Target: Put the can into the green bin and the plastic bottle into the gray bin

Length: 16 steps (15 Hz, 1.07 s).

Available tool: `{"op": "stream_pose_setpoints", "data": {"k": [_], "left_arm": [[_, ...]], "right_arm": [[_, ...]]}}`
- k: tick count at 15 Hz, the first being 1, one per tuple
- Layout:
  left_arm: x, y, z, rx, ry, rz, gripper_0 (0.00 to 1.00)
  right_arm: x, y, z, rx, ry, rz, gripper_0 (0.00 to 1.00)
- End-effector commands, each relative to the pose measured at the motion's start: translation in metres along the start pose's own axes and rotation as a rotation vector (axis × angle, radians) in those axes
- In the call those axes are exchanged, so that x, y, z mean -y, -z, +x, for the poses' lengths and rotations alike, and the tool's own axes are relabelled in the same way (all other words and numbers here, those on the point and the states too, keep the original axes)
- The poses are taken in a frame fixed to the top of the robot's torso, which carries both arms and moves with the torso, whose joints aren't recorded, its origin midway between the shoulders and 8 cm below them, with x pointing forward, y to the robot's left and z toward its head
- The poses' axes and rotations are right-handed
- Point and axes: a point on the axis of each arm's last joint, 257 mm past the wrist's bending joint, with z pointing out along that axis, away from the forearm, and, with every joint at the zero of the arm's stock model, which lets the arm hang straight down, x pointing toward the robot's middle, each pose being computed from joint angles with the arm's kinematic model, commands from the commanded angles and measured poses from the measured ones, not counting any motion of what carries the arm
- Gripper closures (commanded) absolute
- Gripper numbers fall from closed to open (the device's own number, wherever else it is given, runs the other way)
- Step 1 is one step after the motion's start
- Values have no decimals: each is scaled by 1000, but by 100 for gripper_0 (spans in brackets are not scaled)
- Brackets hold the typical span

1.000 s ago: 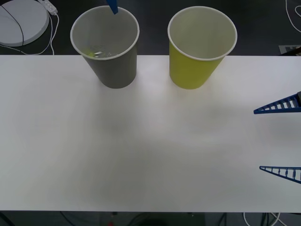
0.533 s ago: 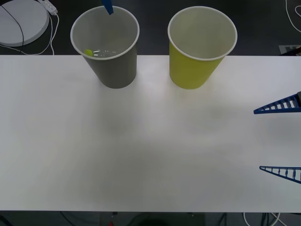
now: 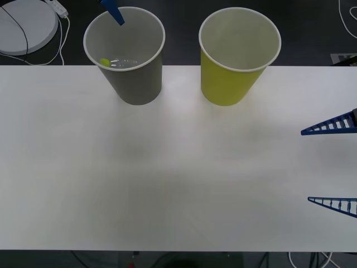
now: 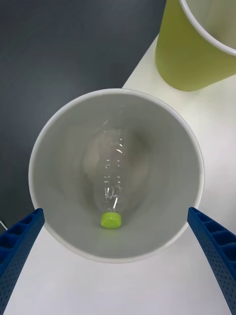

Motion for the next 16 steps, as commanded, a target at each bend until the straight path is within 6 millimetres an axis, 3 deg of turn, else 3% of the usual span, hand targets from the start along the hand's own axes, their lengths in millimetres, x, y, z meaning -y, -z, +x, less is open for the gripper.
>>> {"op": "stream_pose_setpoints", "data": {"k": [1,16], "left_arm": [[1,5,14,12,-6,4,0],[24,28,102,179,47,45,0]], "right_arm": [[0,0,0,0,0,0,0],[0,0,0,0,0,0,0]]}}
